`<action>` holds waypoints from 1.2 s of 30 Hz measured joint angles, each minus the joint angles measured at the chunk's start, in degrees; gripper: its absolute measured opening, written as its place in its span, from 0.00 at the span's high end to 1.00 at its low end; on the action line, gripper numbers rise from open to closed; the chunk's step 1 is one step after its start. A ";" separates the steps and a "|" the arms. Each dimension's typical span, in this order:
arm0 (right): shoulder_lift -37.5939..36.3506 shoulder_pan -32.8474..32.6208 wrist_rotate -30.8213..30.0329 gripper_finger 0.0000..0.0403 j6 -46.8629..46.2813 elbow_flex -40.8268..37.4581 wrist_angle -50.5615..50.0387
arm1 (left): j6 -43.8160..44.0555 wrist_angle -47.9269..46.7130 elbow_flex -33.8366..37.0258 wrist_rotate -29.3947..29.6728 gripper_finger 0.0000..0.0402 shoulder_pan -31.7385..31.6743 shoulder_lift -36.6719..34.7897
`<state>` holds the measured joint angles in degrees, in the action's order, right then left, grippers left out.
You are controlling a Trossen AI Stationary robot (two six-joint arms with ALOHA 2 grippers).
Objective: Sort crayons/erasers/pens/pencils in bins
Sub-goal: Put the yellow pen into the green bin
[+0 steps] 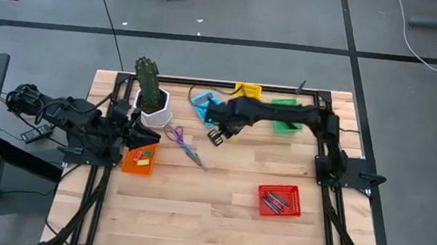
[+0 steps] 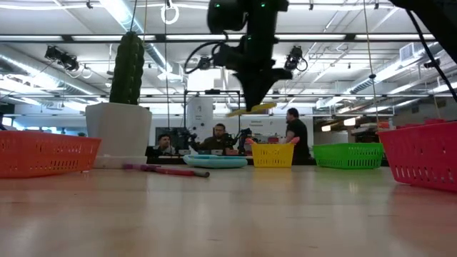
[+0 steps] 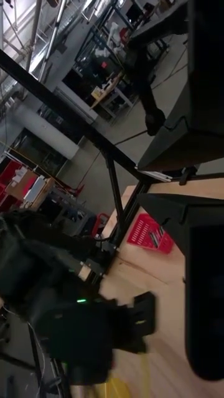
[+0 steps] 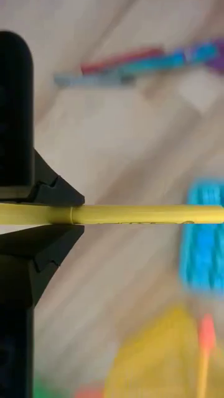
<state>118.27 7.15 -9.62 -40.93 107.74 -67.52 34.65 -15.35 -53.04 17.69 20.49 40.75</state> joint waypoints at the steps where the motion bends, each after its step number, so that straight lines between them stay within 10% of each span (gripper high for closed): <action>1: -0.91 0.59 -1.02 0.88 0.05 0.00 -1.85 | -0.06 -0.02 0.00 0.00 0.81 -0.02 0.02; 12: -9.81 13.64 -0.76 0.88 7.62 -8.59 -14.19 | -0.83 -0.02 0.02 1.97 0.83 -0.09 0.11; 26: -27.85 29.47 2.17 0.88 16.06 -35.37 -6.67 | 0.68 -0.04 0.01 10.05 0.84 -0.09 0.10; 36: -27.45 33.74 4.32 0.88 25.76 -41.64 -1.18 | 1.33 -0.02 0.00 15.03 0.83 -0.09 0.09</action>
<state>90.82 40.89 -5.30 -15.17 66.11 -68.70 35.99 -15.38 -53.04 32.73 20.40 40.84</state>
